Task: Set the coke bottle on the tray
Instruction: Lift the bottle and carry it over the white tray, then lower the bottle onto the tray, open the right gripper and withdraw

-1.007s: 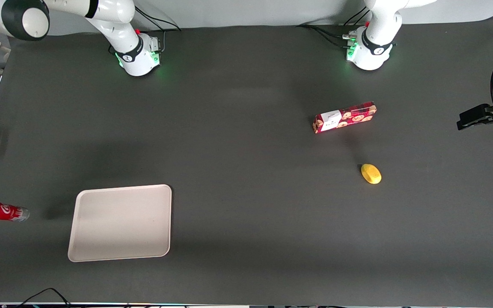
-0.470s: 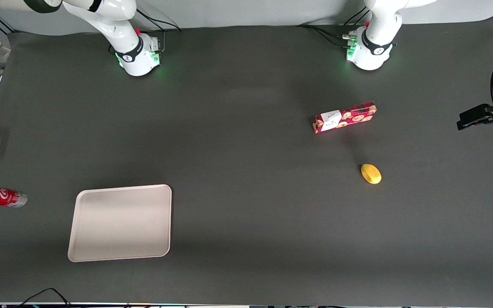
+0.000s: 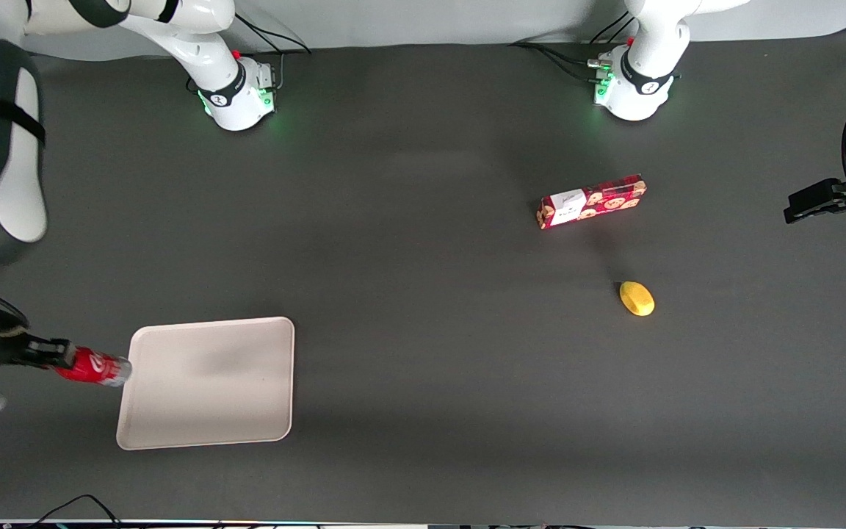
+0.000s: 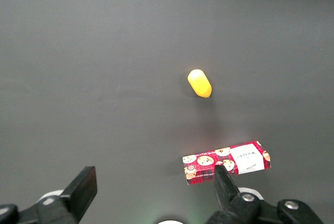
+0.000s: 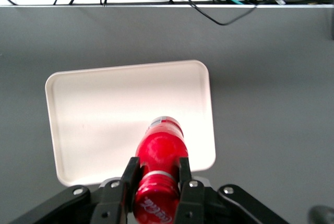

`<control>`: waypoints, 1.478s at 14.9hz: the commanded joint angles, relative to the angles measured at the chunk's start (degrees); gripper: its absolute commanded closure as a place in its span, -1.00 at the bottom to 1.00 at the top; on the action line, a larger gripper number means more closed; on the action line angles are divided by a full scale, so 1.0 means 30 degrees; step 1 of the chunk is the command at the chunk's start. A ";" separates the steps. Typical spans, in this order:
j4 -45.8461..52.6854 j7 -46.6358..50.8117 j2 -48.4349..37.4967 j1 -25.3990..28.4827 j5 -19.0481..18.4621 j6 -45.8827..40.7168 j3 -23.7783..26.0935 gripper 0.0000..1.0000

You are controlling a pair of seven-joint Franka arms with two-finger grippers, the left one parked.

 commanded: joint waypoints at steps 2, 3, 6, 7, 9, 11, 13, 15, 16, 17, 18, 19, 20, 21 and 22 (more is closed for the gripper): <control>0.0677 -0.0342 0.2842 -0.0958 0.1331 0.3200 0.0173 1.00; 0.0677 -0.0723 0.3252 -0.1047 0.1364 0.3467 0.0144 1.00; 0.0677 -0.0873 0.4075 -0.1310 0.1277 0.3673 0.0115 1.00; 0.0619 -0.1251 0.4251 -0.1341 0.1277 0.3790 0.0114 1.00; 0.0501 -0.1664 0.4544 -0.1574 0.1160 0.3821 -0.0002 1.00; 0.0472 -0.2189 0.4837 -0.1897 0.1189 0.3821 -0.0003 1.00; 0.0414 -0.2397 0.5014 -0.2160 0.1189 0.3850 -0.0003 1.00; 0.0443 -0.2514 0.5189 -0.2190 0.1189 0.3908 -0.0003 1.00; 0.0443 -0.2514 0.5219 -0.2336 0.1189 0.4083 -0.0003 1.00; 0.0414 -0.2485 0.5219 -0.2366 0.1189 0.4113 -0.0003 1.00; 0.0413 -0.2485 0.5219 -0.2337 0.1189 0.4114 -0.0003 0.62; 0.0413 -0.2485 0.5219 -0.2366 0.1247 0.4114 -0.0003 -0.18; 0.0384 -0.2427 0.5219 -0.2395 0.1247 0.4143 -0.0003 -0.85; 0.0384 -0.2368 0.5219 -0.2367 0.1218 0.4143 0.0055 -1.00; 0.0384 -0.2281 0.5190 -0.2395 0.1218 0.4172 0.0114 -1.00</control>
